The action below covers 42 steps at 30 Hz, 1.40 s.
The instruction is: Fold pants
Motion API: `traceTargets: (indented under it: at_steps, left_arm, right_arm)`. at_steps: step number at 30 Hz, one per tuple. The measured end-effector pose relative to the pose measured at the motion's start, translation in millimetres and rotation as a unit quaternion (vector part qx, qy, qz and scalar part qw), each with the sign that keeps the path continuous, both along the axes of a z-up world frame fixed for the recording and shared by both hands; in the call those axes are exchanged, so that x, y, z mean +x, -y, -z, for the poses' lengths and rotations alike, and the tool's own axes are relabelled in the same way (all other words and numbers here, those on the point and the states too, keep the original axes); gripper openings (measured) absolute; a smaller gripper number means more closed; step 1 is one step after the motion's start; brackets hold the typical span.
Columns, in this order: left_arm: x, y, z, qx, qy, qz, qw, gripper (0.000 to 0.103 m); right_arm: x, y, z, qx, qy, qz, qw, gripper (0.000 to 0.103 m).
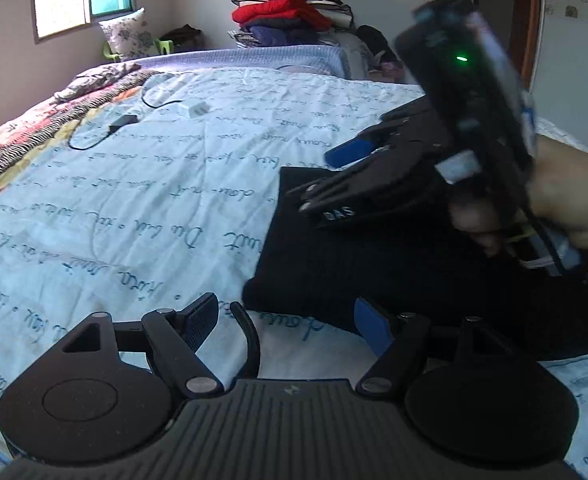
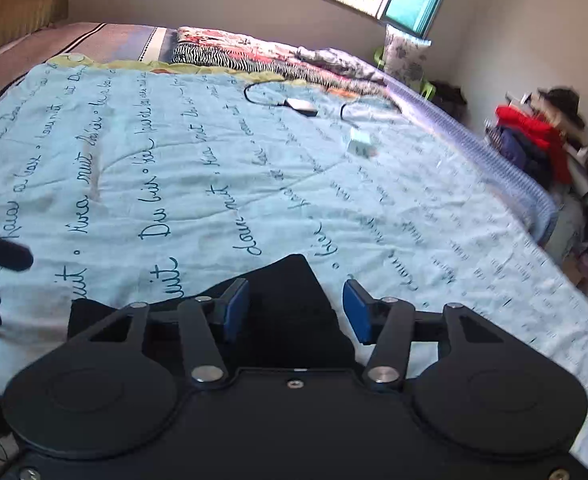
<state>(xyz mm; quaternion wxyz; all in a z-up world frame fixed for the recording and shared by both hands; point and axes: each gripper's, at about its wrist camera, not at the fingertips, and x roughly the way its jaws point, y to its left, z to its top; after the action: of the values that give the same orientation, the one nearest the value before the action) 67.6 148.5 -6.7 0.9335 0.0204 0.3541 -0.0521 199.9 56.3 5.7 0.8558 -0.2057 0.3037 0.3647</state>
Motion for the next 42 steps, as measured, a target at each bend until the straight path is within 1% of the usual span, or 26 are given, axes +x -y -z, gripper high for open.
traceTargets:
  at_steps: [2, 3, 4, 6, 8, 10, 11, 13, 15, 18, 20, 22, 23, 24, 26, 28, 30, 32, 33, 34, 36, 37, 38, 39, 41, 42]
  left_arm:
    - [4.4, 1.3, 7.1, -0.005, -0.006, 0.0, 1.0, 0.078]
    - [6.9, 2.0, 11.1, 0.001, -0.005, -0.004, 1.0, 0.078]
    - [9.5, 2.6, 14.1, 0.011, -0.004, -0.011, 0.9999, 0.078]
    - [15.8, 2.1, 17.5, 0.024, -0.002, -0.027, 0.9993, 0.078]
    - [19.3, 0.1, 15.8, 0.022, -0.002, -0.032, 0.9992, 0.078]
    - [17.4, -2.2, 11.3, 0.021, 0.003, -0.031, 0.9993, 0.078]
    - [15.3, -3.7, 9.2, 0.021, 0.006, -0.031, 0.9993, 0.078]
    - [12.1, -6.6, 6.1, 0.026, 0.008, -0.033, 0.9991, 0.078]
    - [12.8, -9.3, 3.9, 0.025, 0.005, -0.035, 0.9991, 0.078]
    - [21.3, -10.2, -4.4, 0.0, 0.006, -0.034, 0.9994, 0.078]
    - [29.7, -5.2, -11.6, -0.013, 0.017, -0.028, 0.9994, 0.078]
    - [40.0, 5.0, -16.5, -0.007, 0.023, -0.03, 0.9992, 0.078]
    - [47.9, 13.2, -17.6, 0.003, 0.022, -0.031, 0.9993, 0.078]
    - [54.2, 20.0, -17.8, 0.013, 0.02, -0.033, 0.9992, 0.078]
    - [62.3, 31.6, -20.1, 0.02, 0.02, -0.035, 0.999, 0.078]
    - [66.7, 40.8, -22.4, 0.004, 0.015, -0.013, 0.9998, 0.078]
    - [71.7, 54.3, -21.2, -0.021, -0.001, 0.025, 0.9995, 0.078]
    - [75.4, 67.3, -15.3, -0.028, -0.007, 0.055, 0.9981, 0.082]
    - [78.5, 74.5, -6.7, -0.022, -0.011, 0.061, 0.9978, 0.085]
    - [82.0, 79.6, 1.8, -0.01, -0.019, 0.056, 0.9982, 0.085]
    - [86.3, 87.0, 19.3, 0.033, -0.024, 0.038, 0.9984, 0.085]
    - [85.8, 89.6, 24.0, 0.057, -0.022, 0.03, 0.9977, 0.086]
    - [83.2, 91.1, 24.7, 0.073, -0.019, 0.025, 0.9968, 0.086]
    - [79.3, 91.9, 20.5, 0.082, -0.015, 0.021, 0.9963, 0.083]
    - [70.4, 94.3, 7.7, 0.081, -0.003, 0.025, 0.9964, 0.083]
    - [64.9, 97.7, -1.0, 0.071, 0.003, 0.031, 0.997, 0.085]
  right_arm:
    - [15.7, 4.5, 7.0, 0.02, -0.035, -0.004, 0.999, 0.038]
    - [19.8, 4.3, 9.0, 0.018, -0.031, 0.001, 0.999, 0.017]
    - [22.5, 3.2, 11.3, 0.009, -0.017, 0.012, 1.0, 0.01]
    - [27.8, -3.2, 18.4, 0.0, -0.007, 0.022, 1.0, 0.009]
    - [27.3, -7.8, 21.0, -0.002, 0.005, 0.025, 1.0, 0.01]
    - [17.6, -1.7, 9.6, 0.012, 0.025, 0.04, 0.999, 0.019]
    - [9.3, 7.5, -1.4, 0.032, 0.035, 0.048, 0.998, 0.021]
    - [-10.3, 29.3, -19.1, 0.062, 0.041, 0.053, 0.996, 0.033]
    - [-33.3, 49.6, -28.5, 0.059, 0.034, 0.038, 0.997, 0.044]
    - [-67.7, 73.2, -23.3, 0.022, 0.037, 0.034, 0.998, 0.044]
    - [-78.8, 83.7, -13.7, 0.015, 0.012, 0.033, 0.999, 0.044]
    - [-82.5, 81.2, 6.6, 0.003, -0.012, 0.029, 0.999, 0.045]
    - [-83.1, 78.0, 18.0, -0.004, -0.007, 0.034, 0.999, 0.045]
    - [-83.2, 79.7, 22.5, 0.007, -0.001, 0.045, 0.999, 0.046]
    - [-84.2, 92.4, 9.4, 0.027, -0.008, 0.076, 0.997, 0.047]
    - [-98.8, 111.4, -8.2, 0.041, 0.026, 0.103, 0.994, 0.048]
    - [-115.9, 132.8, -17.5, 0.022, 0.048, 0.129, 0.99, 0.049]
    - [-131.4, 158.9, -13.7, 0.001, 0.036, 0.153, 0.988, 0.05]
    - [-136.5, 172.3, -9.0, -0.003, 0.021, 0.167, 0.986, 0.05]
    - [-140.6, 186.6, -2.6, -0.005, 0.005, 0.186, 0.982, 0.05]
    - [-142.8, 210.4, 15.0, -0.002, -0.037, 0.218, 0.975, 0.051]
    - [-145.1, 220.8, 22.7, 0.012, -0.049, 0.23, 0.972, 0.054]
    - [-149.5, 228.7, 22.6, 0.033, -0.049, 0.239, 0.969, 0.054]
    - [-155.4, 236.2, 20.1, 0.049, -0.054, 0.251, 0.965, 0.055]
    - [-170.5, 248.8, 11.7, 0.063, -0.027, 0.272, 0.96, 0.055]
    - [-178.1, 255.5, 8.4, 0.066, -0.016, 0.285, 0.956, 0.055]
